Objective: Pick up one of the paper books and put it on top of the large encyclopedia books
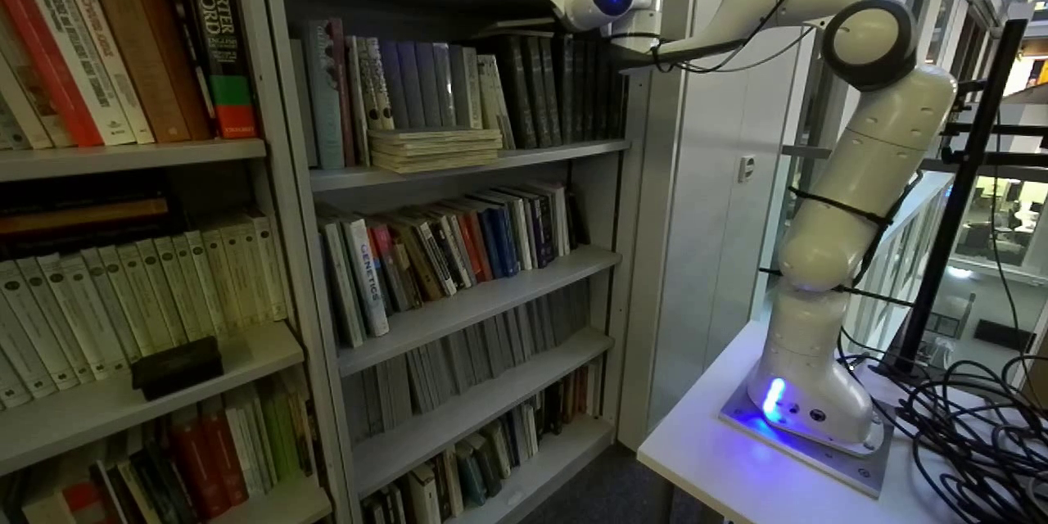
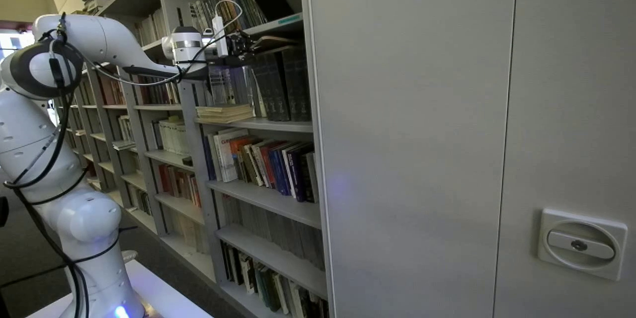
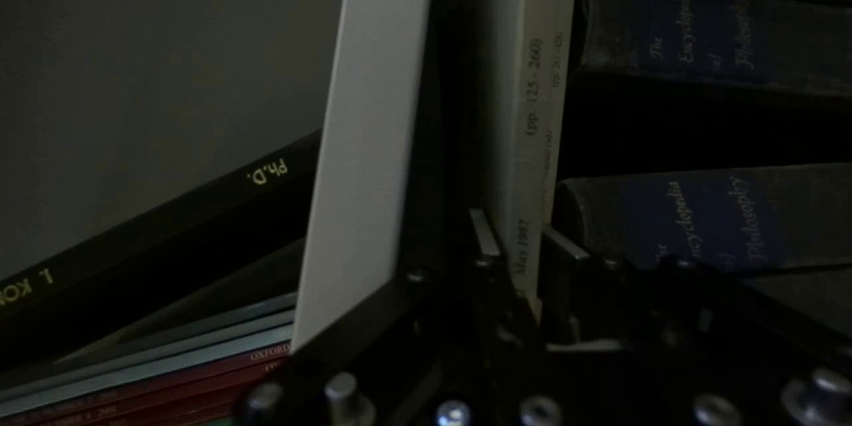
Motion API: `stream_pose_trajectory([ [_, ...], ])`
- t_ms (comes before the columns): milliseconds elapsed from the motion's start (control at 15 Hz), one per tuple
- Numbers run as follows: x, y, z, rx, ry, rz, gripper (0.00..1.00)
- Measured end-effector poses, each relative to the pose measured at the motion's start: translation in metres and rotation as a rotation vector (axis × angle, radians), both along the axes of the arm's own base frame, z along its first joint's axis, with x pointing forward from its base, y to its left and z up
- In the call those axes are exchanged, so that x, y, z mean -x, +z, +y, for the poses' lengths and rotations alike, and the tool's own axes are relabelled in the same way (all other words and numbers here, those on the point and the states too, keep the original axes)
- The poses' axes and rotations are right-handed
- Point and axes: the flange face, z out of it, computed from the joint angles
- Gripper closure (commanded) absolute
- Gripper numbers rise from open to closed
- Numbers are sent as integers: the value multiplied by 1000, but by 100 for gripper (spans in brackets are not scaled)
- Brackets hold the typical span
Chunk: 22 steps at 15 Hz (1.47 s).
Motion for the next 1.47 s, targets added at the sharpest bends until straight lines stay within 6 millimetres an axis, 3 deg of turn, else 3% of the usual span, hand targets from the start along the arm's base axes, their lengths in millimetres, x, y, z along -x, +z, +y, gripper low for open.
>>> stream_pose_trajectory([
  [133, 0, 0, 0, 3, 0, 5, 96],
  [200, 0, 0, 0, 4, -1, 7, 89],
  [267, 0, 1, 0, 5, 0, 11, 60],
  [333, 0, 1, 0, 5, 0, 15, 60],
  [533, -1, 0, 0, 2, 0, 36, 44],
  [800, -3, -8, -1, -18, -3, 63, 16],
  [867, -3, -10, 0, -28, -1, 64, 58],
  [1000, -3, -14, 2, -51, 10, 55, 55],
  [1200, 9, -7, 12, -55, 39, 19, 78],
  [1333, 28, 10, 22, -47, 68, -25, 89],
  [1467, 44, 16, 32, -38, 93, -46, 87],
])
